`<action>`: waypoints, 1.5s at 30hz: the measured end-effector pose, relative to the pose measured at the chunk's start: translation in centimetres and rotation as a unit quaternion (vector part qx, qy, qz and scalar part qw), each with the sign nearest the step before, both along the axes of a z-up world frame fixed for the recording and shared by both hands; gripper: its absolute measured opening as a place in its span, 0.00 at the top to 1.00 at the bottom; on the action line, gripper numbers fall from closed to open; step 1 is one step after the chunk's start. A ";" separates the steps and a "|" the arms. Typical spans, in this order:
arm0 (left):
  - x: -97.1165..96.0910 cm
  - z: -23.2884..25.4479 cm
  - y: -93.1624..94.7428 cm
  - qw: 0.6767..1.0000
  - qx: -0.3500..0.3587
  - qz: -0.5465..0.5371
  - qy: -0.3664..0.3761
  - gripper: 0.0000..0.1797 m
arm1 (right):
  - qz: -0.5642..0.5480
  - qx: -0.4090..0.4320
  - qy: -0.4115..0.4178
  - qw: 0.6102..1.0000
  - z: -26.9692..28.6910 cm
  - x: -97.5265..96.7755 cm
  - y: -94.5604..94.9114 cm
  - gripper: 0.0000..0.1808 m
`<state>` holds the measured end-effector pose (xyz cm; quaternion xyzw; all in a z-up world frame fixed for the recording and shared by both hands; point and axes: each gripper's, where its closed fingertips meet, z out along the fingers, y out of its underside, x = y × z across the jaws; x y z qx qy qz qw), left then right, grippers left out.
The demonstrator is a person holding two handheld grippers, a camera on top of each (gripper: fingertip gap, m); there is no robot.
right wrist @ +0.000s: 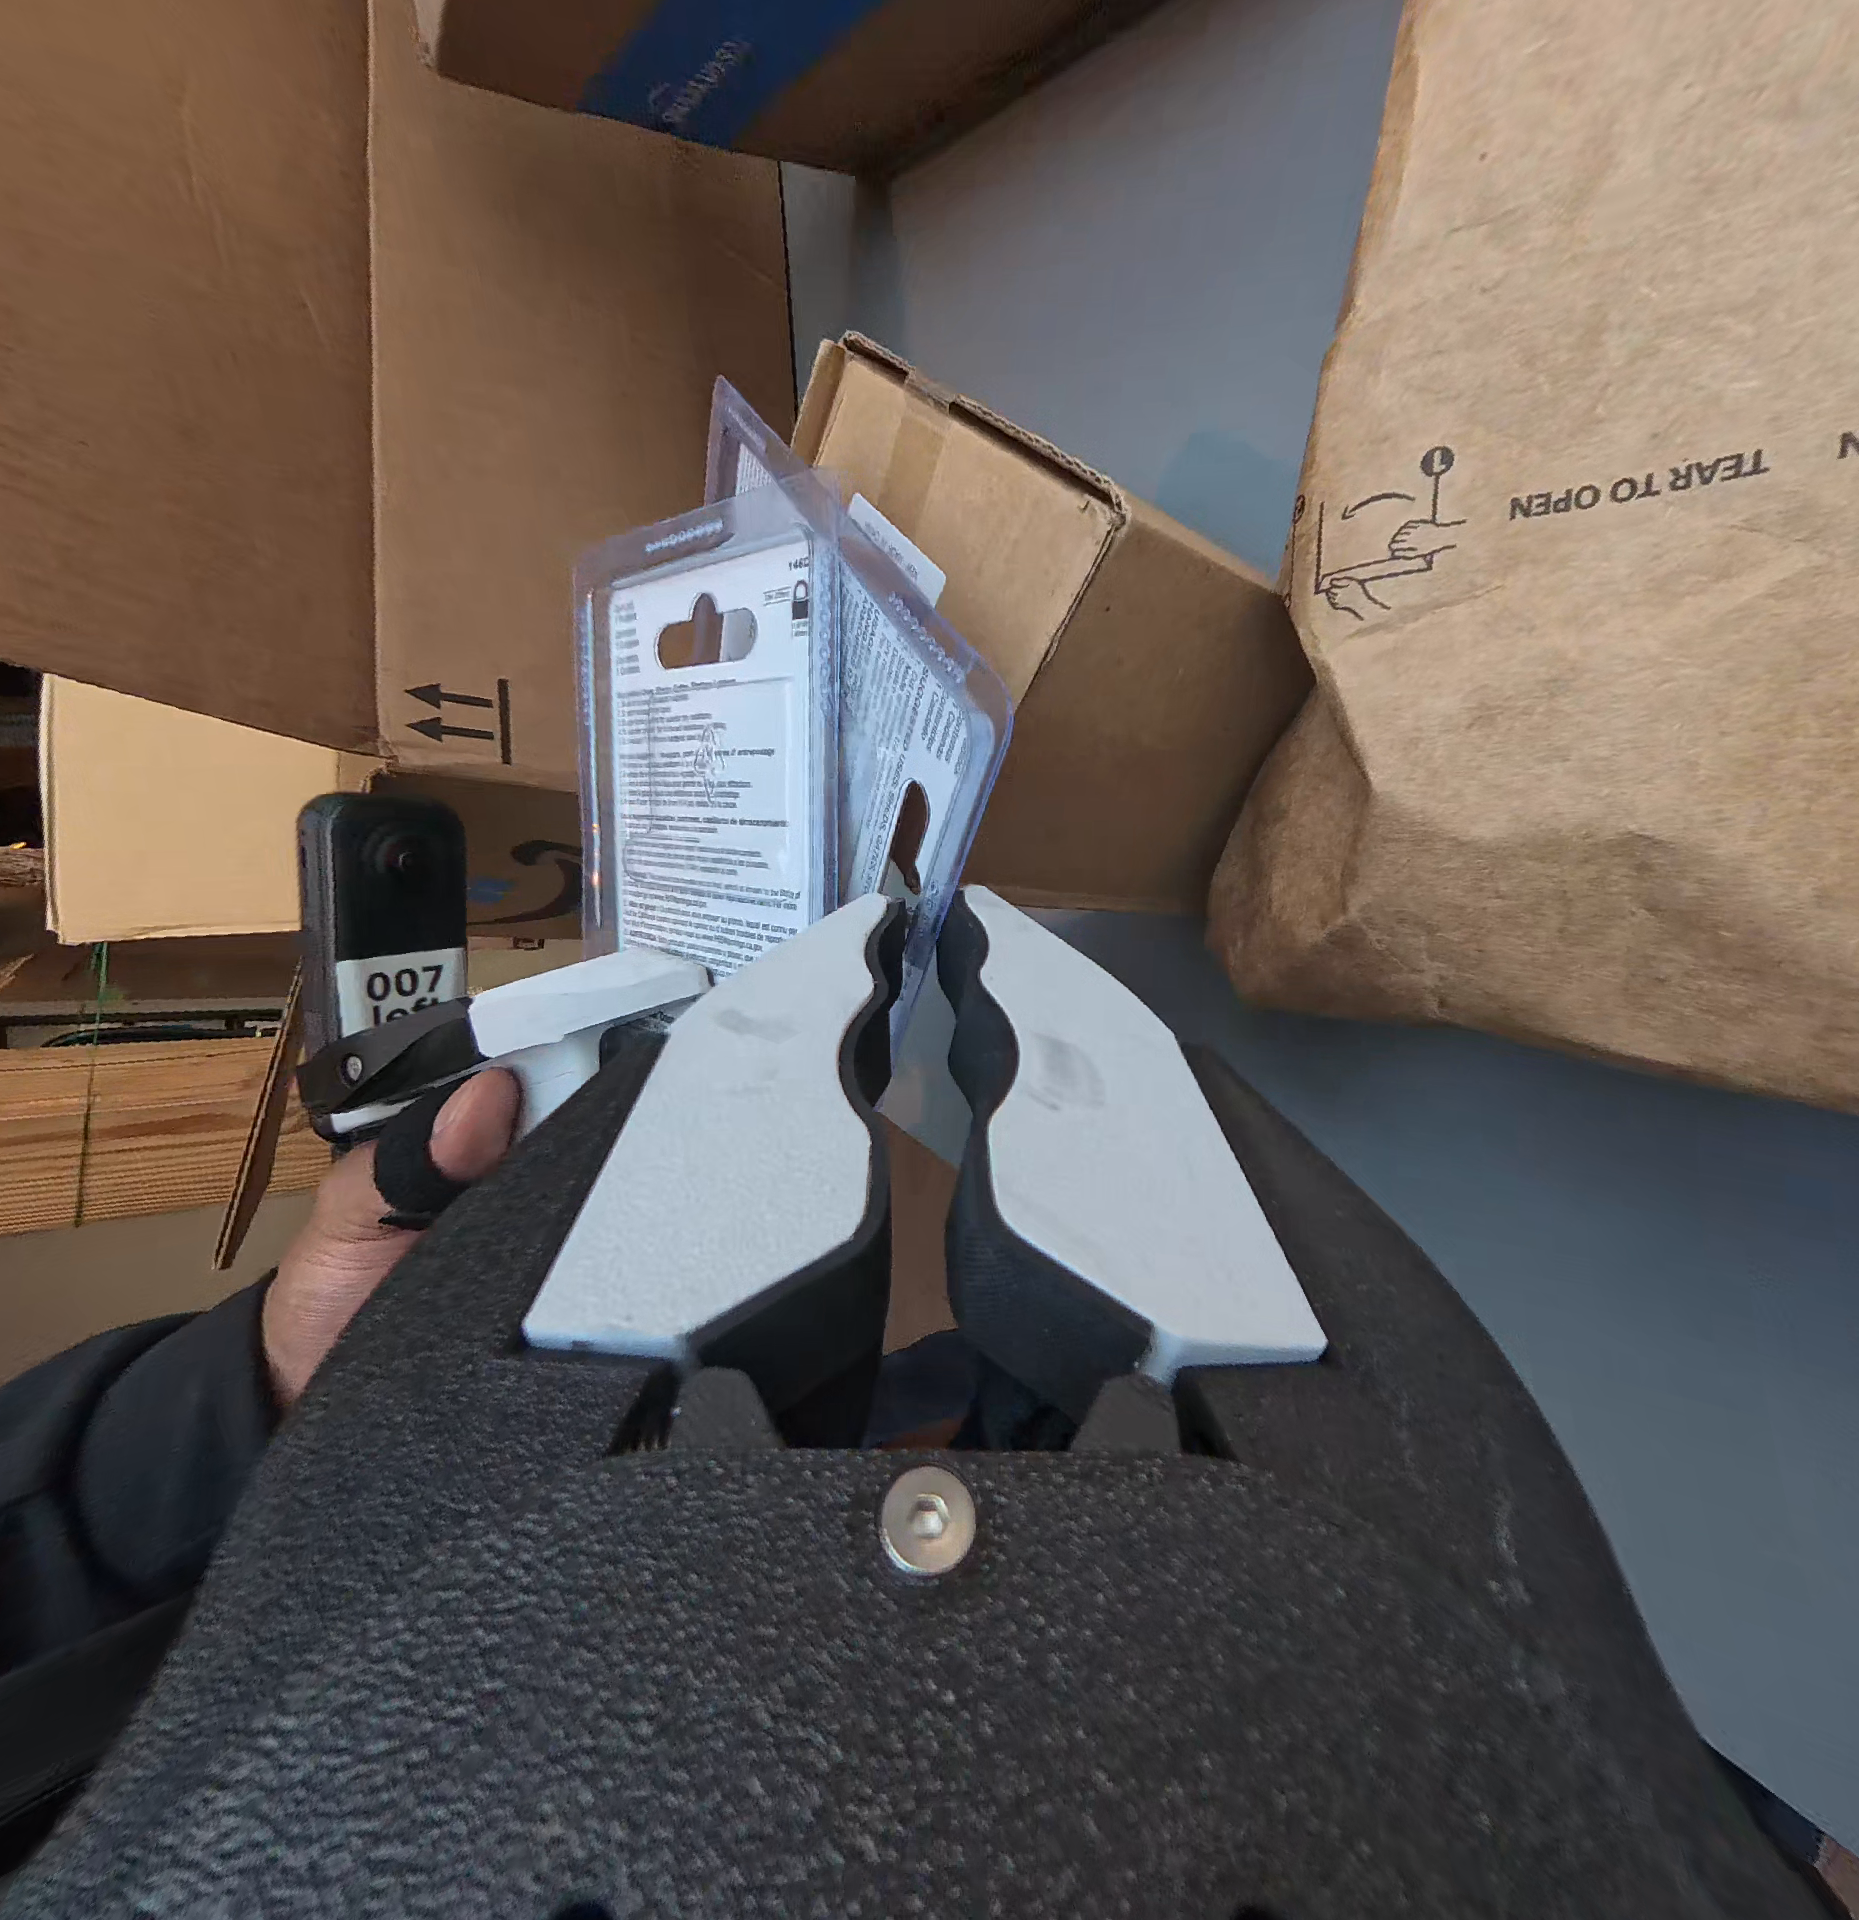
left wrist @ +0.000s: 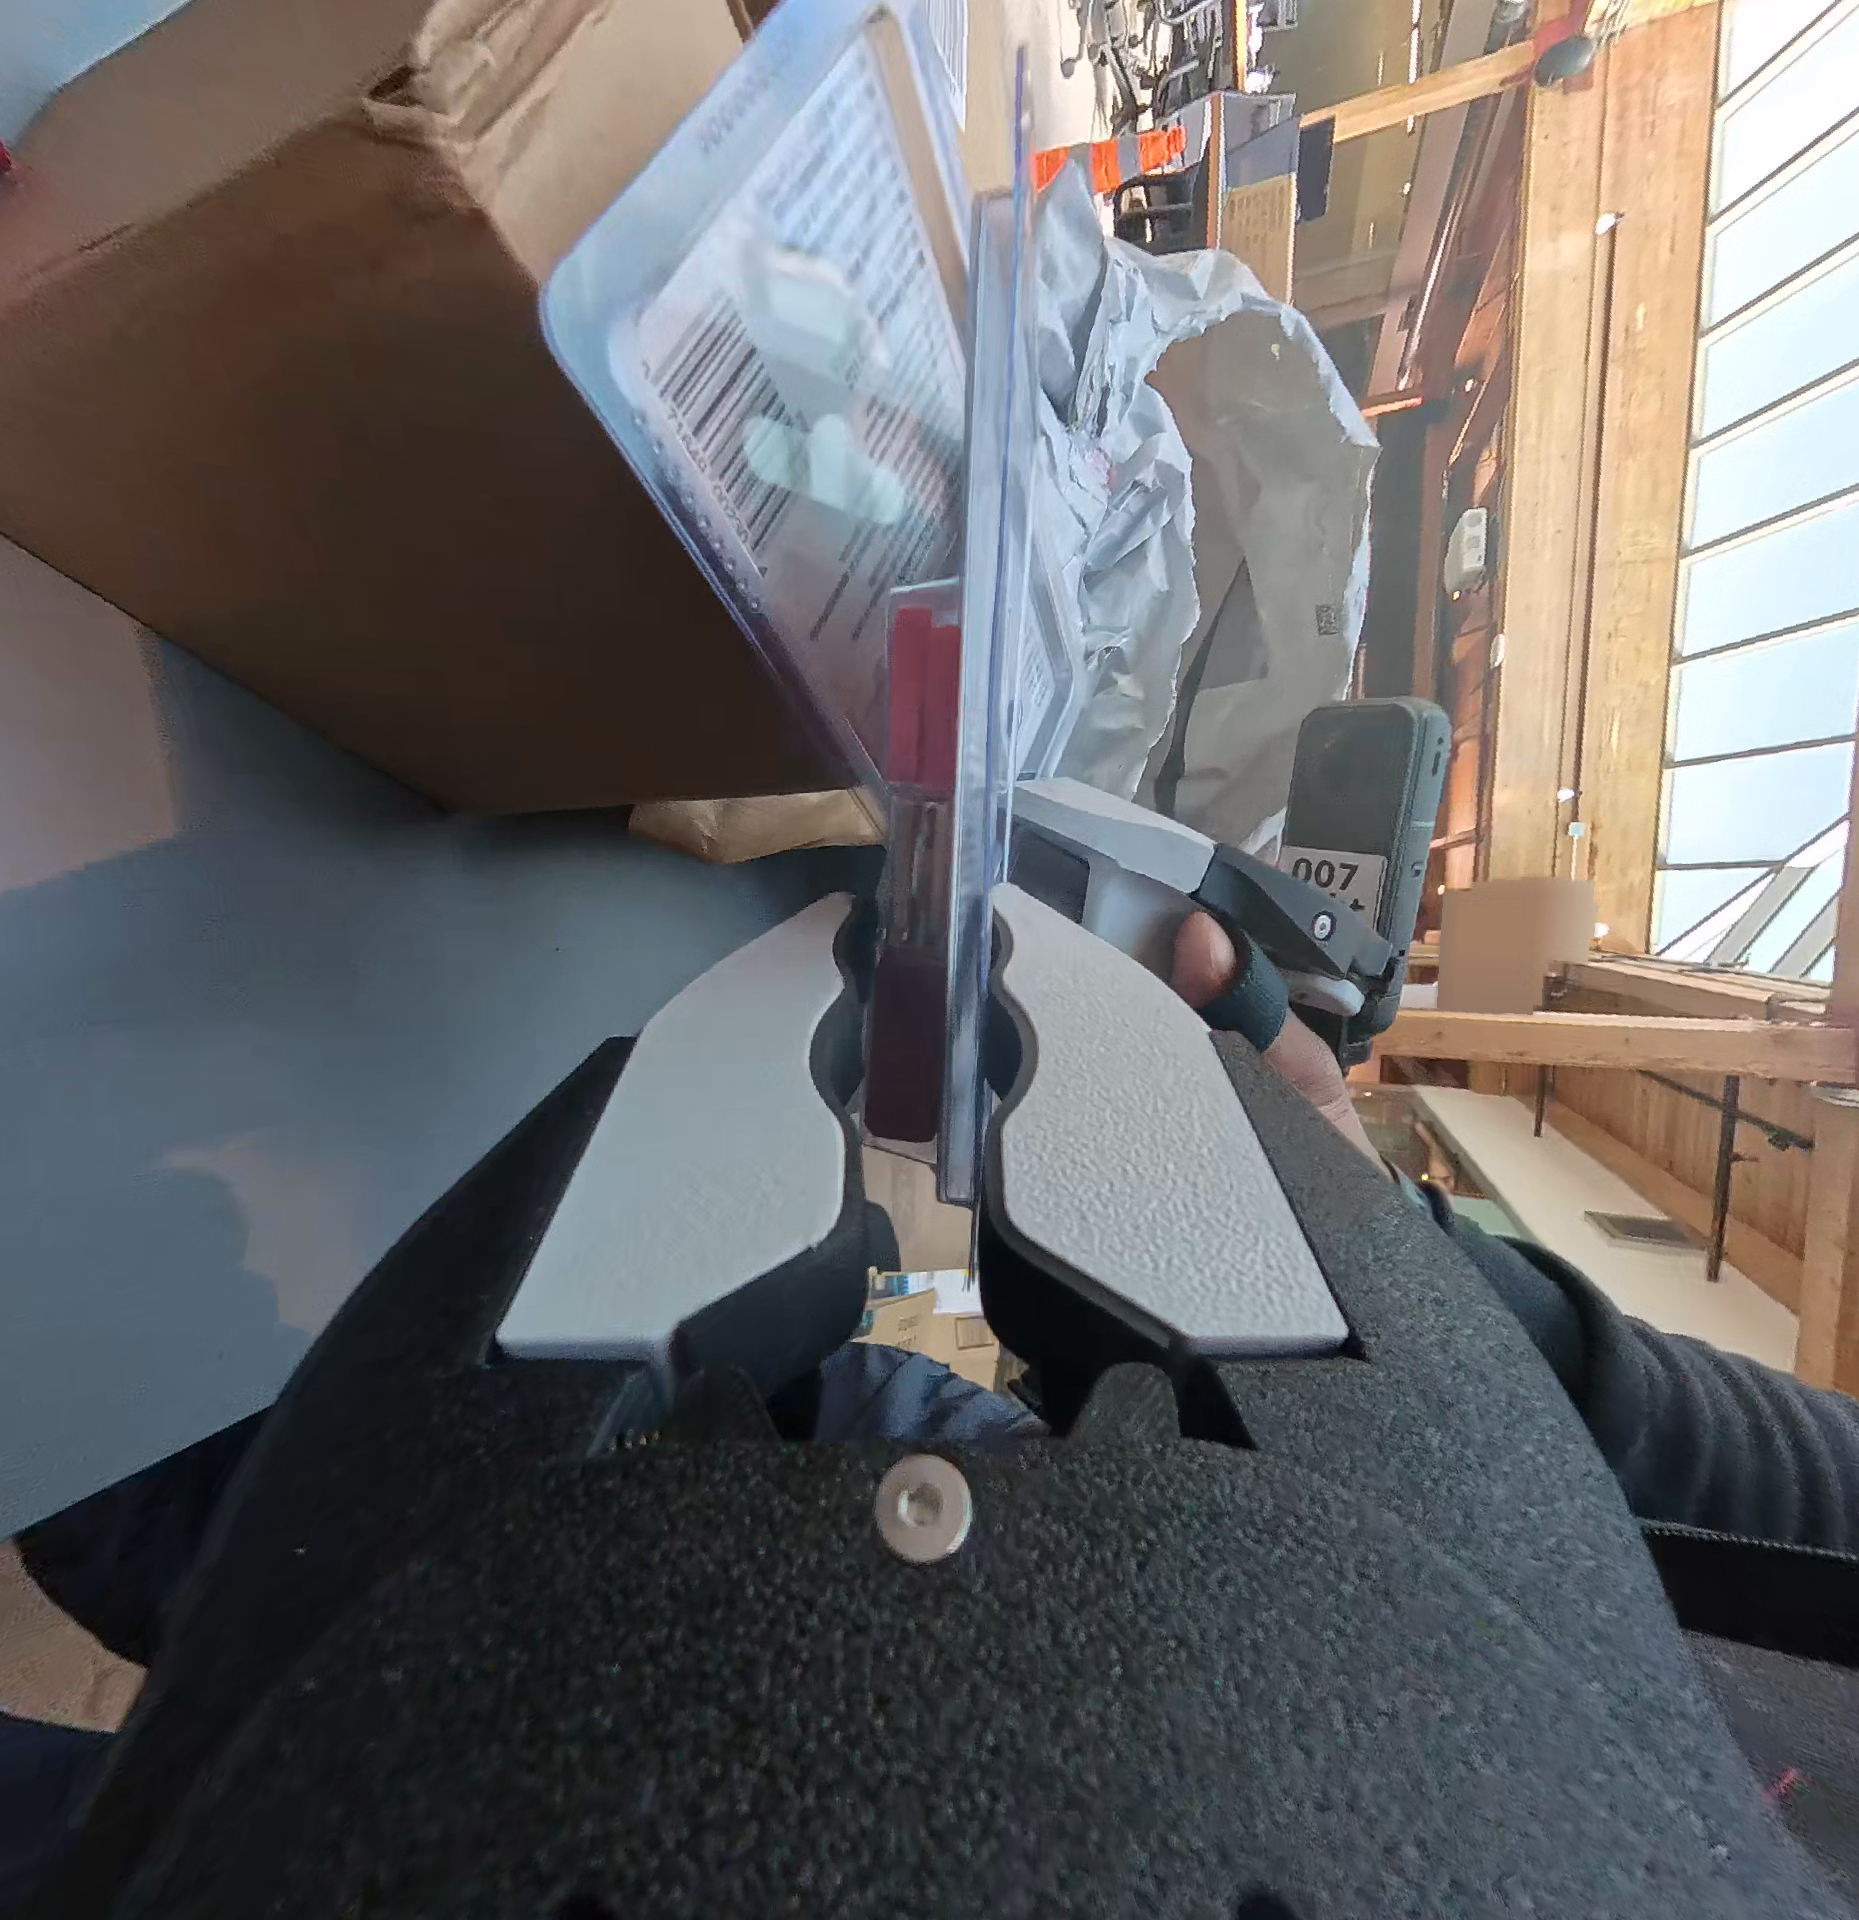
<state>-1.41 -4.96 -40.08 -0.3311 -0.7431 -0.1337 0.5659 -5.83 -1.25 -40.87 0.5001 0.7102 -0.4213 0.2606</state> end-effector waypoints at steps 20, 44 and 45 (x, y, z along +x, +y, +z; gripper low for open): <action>4.2 0.4 1.7 0.952 -0.151 -0.265 0.008 0.90 | 0.199 0.030 0.094 0.975 1.8 -0.3 2.7 0.96; 8.0 -6.5 6.8 0.922 -0.089 -0.376 0.021 0.90 | 0.292 0.102 0.059 0.949 -3.7 2.0 5.7 0.95; 8.0 -6.7 6.9 0.923 -0.084 -0.376 0.019 0.90 | 0.293 0.101 0.055 0.949 -3.7 1.9 5.7 0.95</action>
